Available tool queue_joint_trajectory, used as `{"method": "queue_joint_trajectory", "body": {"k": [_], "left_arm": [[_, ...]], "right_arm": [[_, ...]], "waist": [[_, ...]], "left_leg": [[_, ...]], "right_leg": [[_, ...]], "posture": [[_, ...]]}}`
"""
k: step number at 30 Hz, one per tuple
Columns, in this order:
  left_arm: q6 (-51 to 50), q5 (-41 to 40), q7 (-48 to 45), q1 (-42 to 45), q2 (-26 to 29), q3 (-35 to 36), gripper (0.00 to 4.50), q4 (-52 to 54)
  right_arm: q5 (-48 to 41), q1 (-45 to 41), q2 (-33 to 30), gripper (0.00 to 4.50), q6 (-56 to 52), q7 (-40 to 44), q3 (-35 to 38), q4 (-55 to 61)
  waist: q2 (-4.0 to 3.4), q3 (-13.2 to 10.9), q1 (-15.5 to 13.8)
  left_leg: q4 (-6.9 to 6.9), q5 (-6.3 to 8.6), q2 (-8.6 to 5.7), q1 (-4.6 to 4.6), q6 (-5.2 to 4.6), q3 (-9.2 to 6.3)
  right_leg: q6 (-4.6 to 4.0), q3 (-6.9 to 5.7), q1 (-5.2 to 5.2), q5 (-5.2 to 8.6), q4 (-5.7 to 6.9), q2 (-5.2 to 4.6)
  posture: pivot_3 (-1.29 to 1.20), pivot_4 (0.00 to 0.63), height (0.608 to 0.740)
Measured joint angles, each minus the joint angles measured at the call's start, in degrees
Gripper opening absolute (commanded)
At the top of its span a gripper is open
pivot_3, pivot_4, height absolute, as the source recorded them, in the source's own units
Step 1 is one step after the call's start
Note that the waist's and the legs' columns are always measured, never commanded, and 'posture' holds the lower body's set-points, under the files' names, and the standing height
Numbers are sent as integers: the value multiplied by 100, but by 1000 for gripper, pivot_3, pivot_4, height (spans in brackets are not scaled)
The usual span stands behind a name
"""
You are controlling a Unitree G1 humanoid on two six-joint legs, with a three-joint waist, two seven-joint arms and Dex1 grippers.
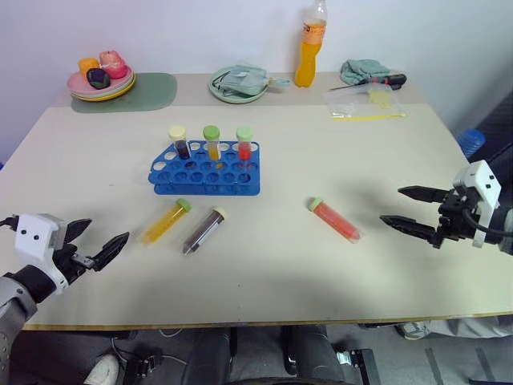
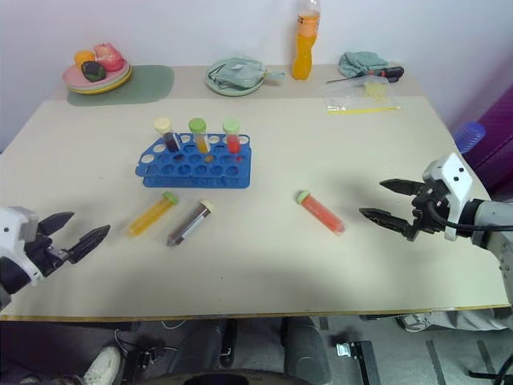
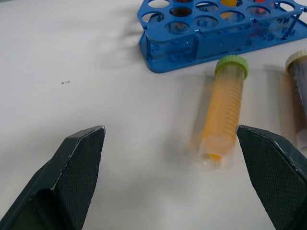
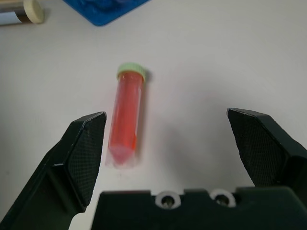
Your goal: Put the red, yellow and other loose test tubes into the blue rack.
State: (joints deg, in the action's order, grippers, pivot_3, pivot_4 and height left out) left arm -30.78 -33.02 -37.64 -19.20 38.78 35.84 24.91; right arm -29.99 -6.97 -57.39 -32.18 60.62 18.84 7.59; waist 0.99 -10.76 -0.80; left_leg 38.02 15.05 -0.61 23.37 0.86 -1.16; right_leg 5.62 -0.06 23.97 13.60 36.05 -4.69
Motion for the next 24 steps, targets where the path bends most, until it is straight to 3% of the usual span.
{"method": "queue_joint_trajectory", "body": {"k": [10, 16, 20, 24], "left_arm": [[2, -20, 112, 204, -58, -79, 4500, 56], [-34, -122, 17, 692, -59, -889, 4500, 366], [-136, -125, -332, 1144, 44, -1906, 4500, 524], [-36, 14, -771, 1579, 230, -2689, 4500, 561]], "right_arm": [[46, -208, 43, 4464, -448, -494, -323, 407], [-150, -523, 206, 4464, -1295, -1175, -541, 1372], [-385, -934, 118, 4464, -2527, -1689, -854, 2036], [-791, -2177, 414, 4464, -4645, -2322, -1308, 2171]], "waist": [[-1, 0, 2], [-4, 2, -6], [-4, 2, 9], [-8, 2, 56]], "left_leg": [[2, 0, 1, 1, 0, 0], [3, 1, 0, 2, -1, -1], [6, 1, 0, 2, -1, -1], [4, 1, 7, 2, -1, 1]], "right_leg": [[0, 0, 1, 0, 2, 2], [0, 1, 1, 0, 1, 1], [-1, 1, 1, -1, 2, 2], [-8, 4, 8, -4, 3, 12]], "posture": [[0, 150, 740], [0, 150, 740], [0, 150, 740], [0, 150, 740]]}}
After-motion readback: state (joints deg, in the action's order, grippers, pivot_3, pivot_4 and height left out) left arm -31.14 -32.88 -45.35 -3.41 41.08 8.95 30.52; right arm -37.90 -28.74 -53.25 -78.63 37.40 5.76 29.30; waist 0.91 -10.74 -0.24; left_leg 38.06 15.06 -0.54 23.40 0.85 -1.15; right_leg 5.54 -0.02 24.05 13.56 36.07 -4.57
